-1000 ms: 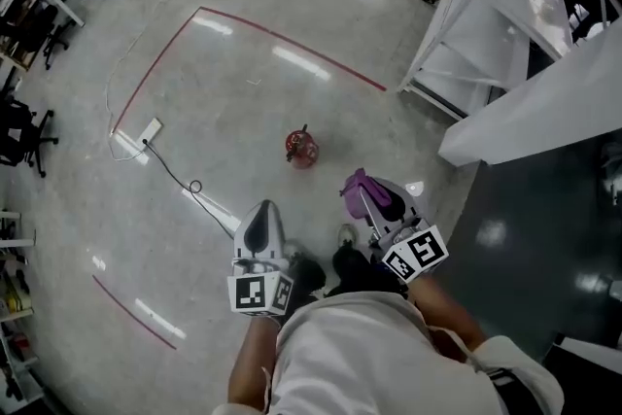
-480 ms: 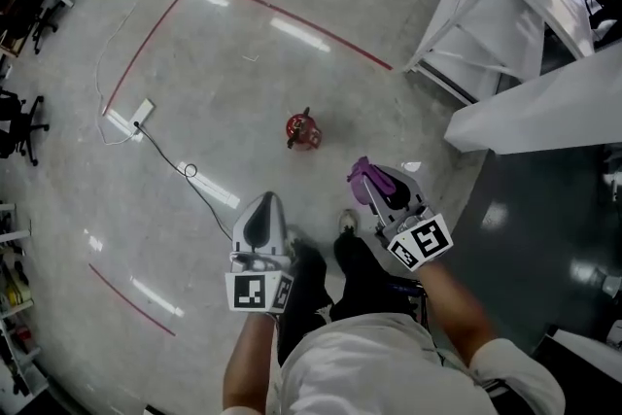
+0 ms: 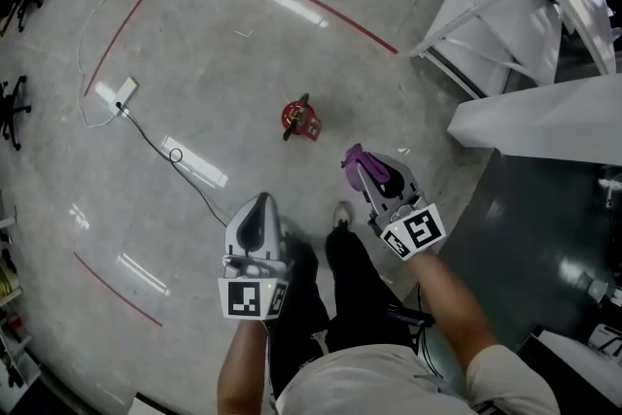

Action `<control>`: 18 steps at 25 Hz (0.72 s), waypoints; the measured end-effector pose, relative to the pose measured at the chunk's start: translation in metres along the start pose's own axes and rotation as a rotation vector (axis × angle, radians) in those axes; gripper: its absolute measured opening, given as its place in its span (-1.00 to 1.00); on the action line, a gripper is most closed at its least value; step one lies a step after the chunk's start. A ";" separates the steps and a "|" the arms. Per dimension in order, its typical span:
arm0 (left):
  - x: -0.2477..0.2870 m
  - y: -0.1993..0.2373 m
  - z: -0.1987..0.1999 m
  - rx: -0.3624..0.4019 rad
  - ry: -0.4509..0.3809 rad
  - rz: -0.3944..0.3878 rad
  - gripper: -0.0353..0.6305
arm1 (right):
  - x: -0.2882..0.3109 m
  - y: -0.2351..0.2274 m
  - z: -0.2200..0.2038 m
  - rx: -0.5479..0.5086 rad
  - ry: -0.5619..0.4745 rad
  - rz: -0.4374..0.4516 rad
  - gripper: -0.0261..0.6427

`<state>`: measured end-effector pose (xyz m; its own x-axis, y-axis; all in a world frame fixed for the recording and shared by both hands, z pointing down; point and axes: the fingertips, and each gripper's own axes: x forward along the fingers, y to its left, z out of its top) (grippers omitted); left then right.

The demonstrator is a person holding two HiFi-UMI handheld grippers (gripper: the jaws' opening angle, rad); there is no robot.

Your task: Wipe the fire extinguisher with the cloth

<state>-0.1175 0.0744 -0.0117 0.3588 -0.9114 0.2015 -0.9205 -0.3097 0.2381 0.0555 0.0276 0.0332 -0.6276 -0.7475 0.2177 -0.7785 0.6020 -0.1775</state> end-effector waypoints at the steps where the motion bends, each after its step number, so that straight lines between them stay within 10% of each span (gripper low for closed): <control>1: 0.003 0.004 -0.007 -0.005 0.002 0.001 -0.88 | 0.009 -0.004 -0.009 -0.003 0.006 0.006 -0.72; 18: 0.063 0.070 -0.168 -0.058 -0.072 0.028 -0.88 | 0.140 -0.068 -0.203 -0.039 0.005 0.042 -0.72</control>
<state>-0.1335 0.0403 0.1776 0.3188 -0.9374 0.1403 -0.9188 -0.2693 0.2887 0.0198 -0.0606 0.2710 -0.6600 -0.7196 0.2155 -0.7506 0.6437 -0.1493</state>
